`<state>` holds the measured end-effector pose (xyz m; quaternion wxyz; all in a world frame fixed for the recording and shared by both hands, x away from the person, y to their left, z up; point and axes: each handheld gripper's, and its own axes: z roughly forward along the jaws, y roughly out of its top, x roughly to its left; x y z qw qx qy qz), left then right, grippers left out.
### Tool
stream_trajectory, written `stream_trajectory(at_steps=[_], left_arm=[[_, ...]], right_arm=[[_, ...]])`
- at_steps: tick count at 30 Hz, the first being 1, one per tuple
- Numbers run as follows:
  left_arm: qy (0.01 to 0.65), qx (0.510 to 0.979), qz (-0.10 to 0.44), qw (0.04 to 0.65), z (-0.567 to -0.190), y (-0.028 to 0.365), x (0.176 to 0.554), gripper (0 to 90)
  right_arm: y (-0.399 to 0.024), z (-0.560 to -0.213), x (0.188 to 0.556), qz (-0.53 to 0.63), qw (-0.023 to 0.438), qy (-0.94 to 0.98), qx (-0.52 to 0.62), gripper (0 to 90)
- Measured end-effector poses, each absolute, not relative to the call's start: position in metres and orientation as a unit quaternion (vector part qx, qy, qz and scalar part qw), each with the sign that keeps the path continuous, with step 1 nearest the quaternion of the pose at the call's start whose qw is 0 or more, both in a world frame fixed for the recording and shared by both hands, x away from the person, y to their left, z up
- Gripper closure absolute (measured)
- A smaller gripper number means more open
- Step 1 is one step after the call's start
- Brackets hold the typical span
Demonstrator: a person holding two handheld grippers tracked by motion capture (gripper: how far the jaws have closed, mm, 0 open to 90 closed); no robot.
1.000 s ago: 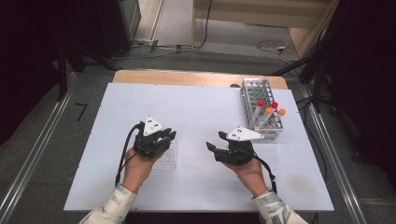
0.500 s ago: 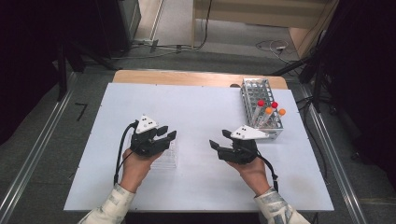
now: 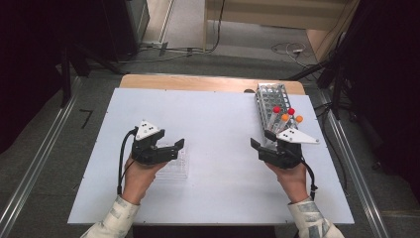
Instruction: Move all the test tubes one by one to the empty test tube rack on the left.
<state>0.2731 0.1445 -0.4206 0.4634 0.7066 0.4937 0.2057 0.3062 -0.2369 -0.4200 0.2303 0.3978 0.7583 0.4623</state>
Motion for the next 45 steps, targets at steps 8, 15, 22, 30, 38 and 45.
stream_trajectory(at_steps=[8,15,22,30,38,45], left_arm=[[0.494,0.705,0.210,0.464,-0.419,0.147,0.272,21.1],[0.493,0.706,0.207,0.464,-0.419,0.146,0.272,21.2],[0.492,0.707,0.207,0.463,-0.420,0.146,0.272,21.2],[0.494,0.707,0.204,0.463,-0.421,0.146,0.273,21.2],[0.492,0.708,0.205,0.463,-0.421,0.145,0.272,21.6],[0.492,0.708,0.203,0.465,-0.421,0.145,0.272,22.0]], right_arm=[[-0.263,-0.419,0.312,0.453,0.253,0.742,0.425,37.4],[-0.271,-0.427,0.322,0.435,0.268,0.735,0.446,37.6],[-0.273,-0.435,0.335,0.427,0.269,0.731,0.460,31.0],[-0.272,-0.445,0.348,0.417,0.273,0.728,0.471,42.3],[-0.271,-0.450,0.351,0.415,0.283,0.721,0.477,61.9],[-0.274,-0.453,0.353,0.420,0.283,0.716,0.480,72.6]])
